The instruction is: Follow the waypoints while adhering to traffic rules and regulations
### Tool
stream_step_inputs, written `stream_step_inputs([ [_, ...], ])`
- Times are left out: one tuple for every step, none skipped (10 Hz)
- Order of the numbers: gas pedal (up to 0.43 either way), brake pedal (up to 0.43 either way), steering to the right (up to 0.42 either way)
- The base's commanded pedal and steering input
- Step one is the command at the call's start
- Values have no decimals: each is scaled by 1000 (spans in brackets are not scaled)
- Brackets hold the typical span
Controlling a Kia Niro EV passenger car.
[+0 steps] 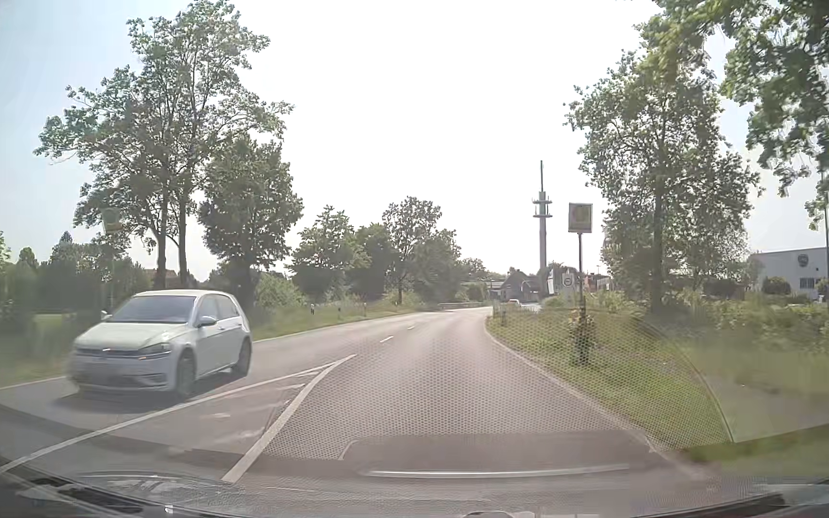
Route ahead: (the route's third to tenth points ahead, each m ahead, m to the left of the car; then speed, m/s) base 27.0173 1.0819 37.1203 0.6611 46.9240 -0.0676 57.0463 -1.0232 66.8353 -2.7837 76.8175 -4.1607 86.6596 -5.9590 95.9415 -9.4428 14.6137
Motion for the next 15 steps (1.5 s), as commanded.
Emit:
stream_step_inputs([
  [169,0,-2],
  [169,0,-1],
  [169,0,-1],
  [169,0,0],
  [169,0,1],
  [169,0,4],
  [169,0,5],
  [169,0,8],
  [169,0,10],
  [169,0,11],
  [169,0,12],
  [169,0,13],
  [169,0,16],
  [169,0,18],
  [169,0,18],
])
